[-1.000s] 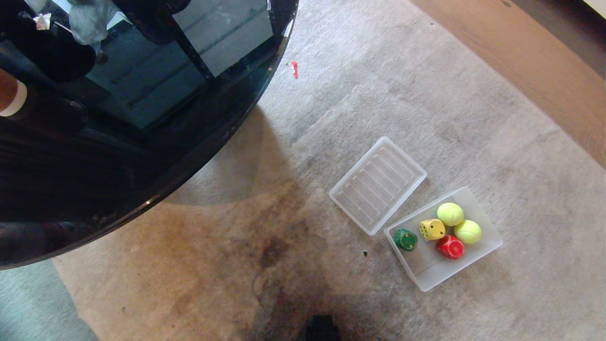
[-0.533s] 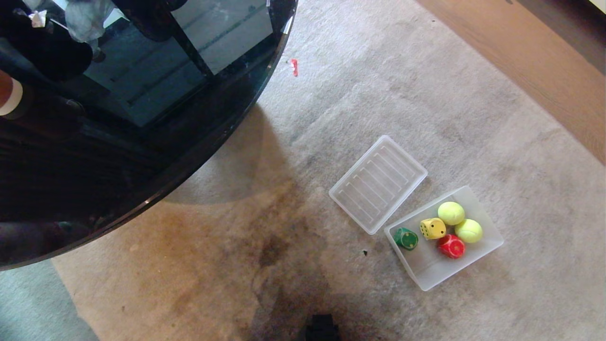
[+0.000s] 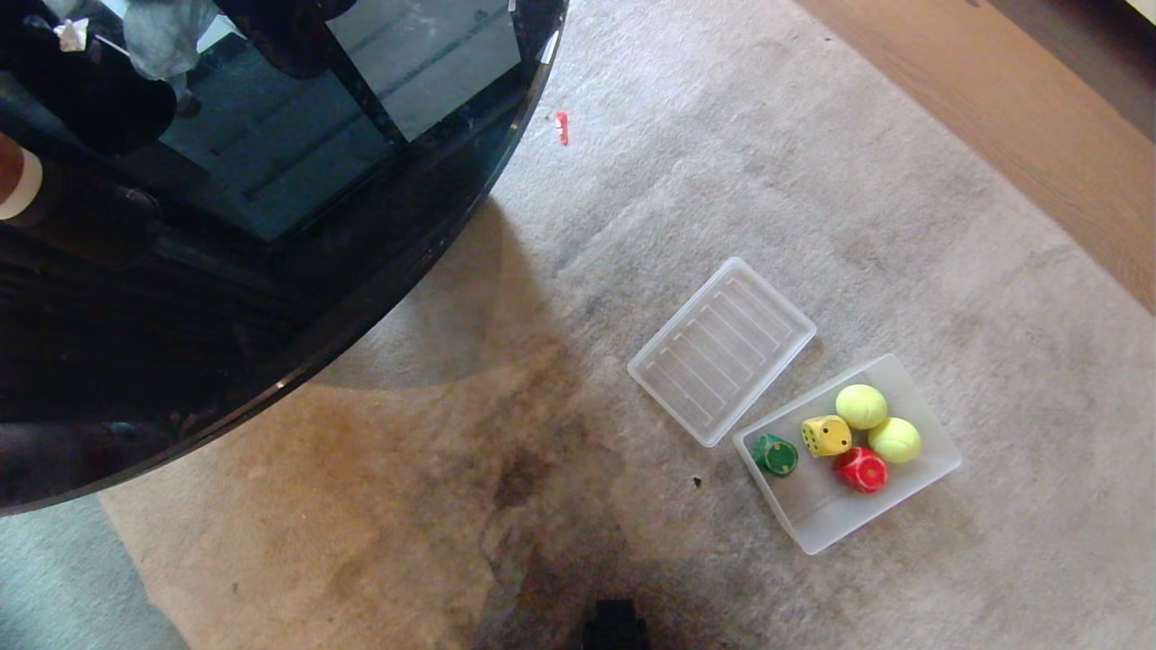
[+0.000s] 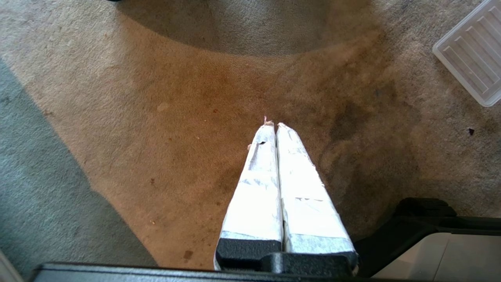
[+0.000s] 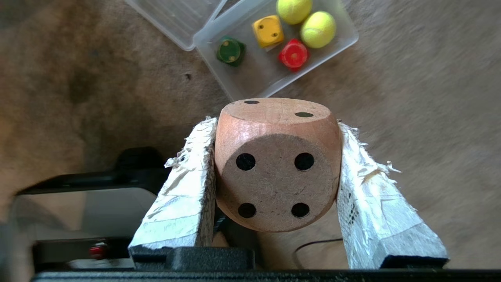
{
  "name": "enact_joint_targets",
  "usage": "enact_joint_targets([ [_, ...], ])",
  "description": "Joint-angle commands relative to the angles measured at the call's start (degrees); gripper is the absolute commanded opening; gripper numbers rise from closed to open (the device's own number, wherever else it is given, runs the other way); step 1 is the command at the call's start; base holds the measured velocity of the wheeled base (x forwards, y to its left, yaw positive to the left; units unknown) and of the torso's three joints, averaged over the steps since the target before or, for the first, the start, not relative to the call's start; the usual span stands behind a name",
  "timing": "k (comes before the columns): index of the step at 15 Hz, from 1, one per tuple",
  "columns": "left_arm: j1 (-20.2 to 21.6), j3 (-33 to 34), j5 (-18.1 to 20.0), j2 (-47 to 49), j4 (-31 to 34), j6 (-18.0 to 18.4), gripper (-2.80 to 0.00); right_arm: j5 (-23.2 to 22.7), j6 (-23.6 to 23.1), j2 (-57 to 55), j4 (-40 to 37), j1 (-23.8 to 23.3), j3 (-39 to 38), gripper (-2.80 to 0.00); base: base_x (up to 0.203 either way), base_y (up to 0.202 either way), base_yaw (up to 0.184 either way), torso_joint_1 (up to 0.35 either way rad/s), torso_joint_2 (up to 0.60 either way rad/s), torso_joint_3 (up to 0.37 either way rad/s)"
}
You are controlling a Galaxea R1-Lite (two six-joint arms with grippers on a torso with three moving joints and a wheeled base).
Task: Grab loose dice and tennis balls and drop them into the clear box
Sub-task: Put the toys in the box
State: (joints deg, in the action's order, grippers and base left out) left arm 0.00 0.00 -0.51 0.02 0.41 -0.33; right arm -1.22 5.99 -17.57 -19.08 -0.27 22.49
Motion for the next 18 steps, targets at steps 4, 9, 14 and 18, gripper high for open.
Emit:
enact_joint_targets([
  [4, 0.00, 0.00, -0.02, -0.02, 0.11, -0.02, -2.80, 0.19, 4.26, -28.95, 8.46, 0.00, 2.95, -2.80, 0.000, 0.000, 0.000, 0.000, 0.00, 0.000],
  [9, 0.00, 0.00, -0.02, -0.02, 0.02, -0.02, -2.80, 0.35, 8.96, -54.47, 32.72, 0.00, 1.62, -2.80, 0.000, 0.000, 0.000, 0.000, 0.00, 0.000],
  [14, 0.00, 0.00, -0.02, -0.02, 0.10, -0.02, -2.80, 0.23, 10.05, -61.02, 43.30, 0.10, 1.02, -2.80, 0.000, 0.000, 0.000, 0.000, 0.00, 0.000],
  [18, 0.00, 0.00, -0.02, -0.02, 0.02, -0.02, -2.80, 0.09, 10.02, -80.84, 57.53, 0.43, 1.06, -2.80, 0.000, 0.000, 0.000, 0.000, 0.00, 0.000],
])
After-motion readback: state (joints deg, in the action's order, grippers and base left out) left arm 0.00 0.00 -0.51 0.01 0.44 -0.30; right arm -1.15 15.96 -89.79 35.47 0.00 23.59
